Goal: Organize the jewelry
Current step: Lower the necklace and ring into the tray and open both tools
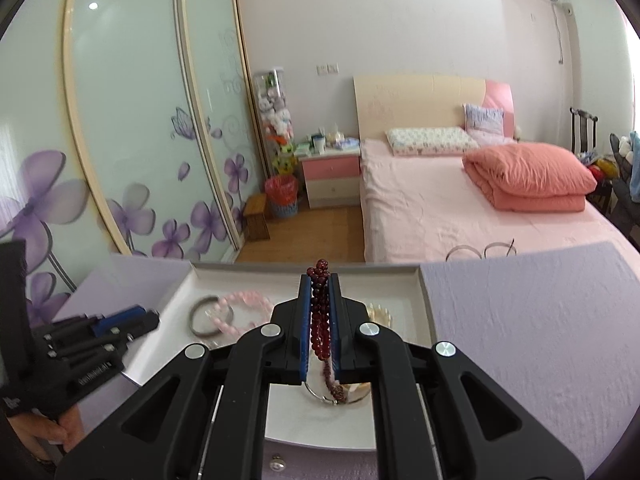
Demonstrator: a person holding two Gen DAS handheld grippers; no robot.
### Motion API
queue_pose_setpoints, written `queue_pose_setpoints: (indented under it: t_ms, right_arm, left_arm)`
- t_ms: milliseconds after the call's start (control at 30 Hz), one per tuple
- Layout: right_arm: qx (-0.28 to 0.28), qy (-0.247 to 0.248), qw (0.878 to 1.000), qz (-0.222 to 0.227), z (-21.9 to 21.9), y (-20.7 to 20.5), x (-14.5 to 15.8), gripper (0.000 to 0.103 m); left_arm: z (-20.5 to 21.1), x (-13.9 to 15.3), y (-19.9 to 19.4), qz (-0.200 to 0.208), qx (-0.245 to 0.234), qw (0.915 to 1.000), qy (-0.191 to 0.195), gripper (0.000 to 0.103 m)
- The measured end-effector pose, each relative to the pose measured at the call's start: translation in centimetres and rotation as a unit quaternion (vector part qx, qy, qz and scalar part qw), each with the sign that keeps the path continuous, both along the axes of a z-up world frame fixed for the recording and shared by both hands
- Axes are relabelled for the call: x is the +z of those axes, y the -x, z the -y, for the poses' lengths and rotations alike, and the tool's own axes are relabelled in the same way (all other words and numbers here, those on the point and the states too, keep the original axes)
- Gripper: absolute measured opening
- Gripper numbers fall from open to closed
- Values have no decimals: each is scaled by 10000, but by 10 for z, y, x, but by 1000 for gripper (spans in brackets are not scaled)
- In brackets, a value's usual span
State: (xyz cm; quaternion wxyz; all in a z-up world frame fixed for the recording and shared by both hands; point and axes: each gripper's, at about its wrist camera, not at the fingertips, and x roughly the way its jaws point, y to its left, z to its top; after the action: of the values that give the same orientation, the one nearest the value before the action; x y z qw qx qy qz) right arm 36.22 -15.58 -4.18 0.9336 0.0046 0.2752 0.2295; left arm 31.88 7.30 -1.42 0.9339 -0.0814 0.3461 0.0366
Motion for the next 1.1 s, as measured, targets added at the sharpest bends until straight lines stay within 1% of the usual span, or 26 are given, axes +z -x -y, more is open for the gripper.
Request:
queue_pose_setpoints:
  t_ms: [167, 233, 267, 300, 333, 367, 600, 867, 933, 967, 1000, 1100]
  right_arm:
    - [1, 76, 9995, -308, -1, -8, -20, 9]
    - [-14, 55, 9992, -393, 1, -11, -24, 13]
    - [-28, 4, 9990, -445, 3, -12, -25, 26]
    - [-50, -37, 9989, -455, 4, -13, -26, 46]
    - [-74, -94, 9990, -424, 7, -12, -26, 53]
    - [-85, -89, 9992, -391, 8, -12, -26, 57]
    - [-163, -143, 9985, -506, 15, -18, -30, 57]
    - [-170, -72, 9982, -579, 18, -22, -37, 57]
    - [-165, -54, 9981, -585, 19, -21, -38, 57]
    - [-164, -48, 9982, -581, 19, -20, -38, 57]
    - [-162, -44, 9982, -580, 19, -19, -38, 57]
    - [-151, -50, 9982, -582, 19, -18, -38, 57]
  left_arm:
    - [-1, -9, -9, -65, -2, 10000, 30, 21]
    - [-1, -12, -11, -86, -15, 10000, 43, 21]
    - [-1, -14, -12, -97, -21, 9999, 42, 21]
    - [-1, -15, -14, -107, -40, 9999, 49, 21]
    - [0, -17, -14, -115, -52, 9999, 49, 21]
    - [0, -18, -16, -125, -59, 9999, 50, 21]
    - [1, -30, -27, -256, -113, 9995, 112, 21]
    - [2, -44, -36, -420, -96, 9990, 146, 22]
    - [1, -45, -36, -444, -56, 9988, 187, 23]
    - [1, -45, -35, -450, -65, 9988, 202, 27]
    - [0, -44, -34, -446, -44, 9988, 187, 34]
    - [-3, -41, -30, -397, 7, 9990, 190, 44]
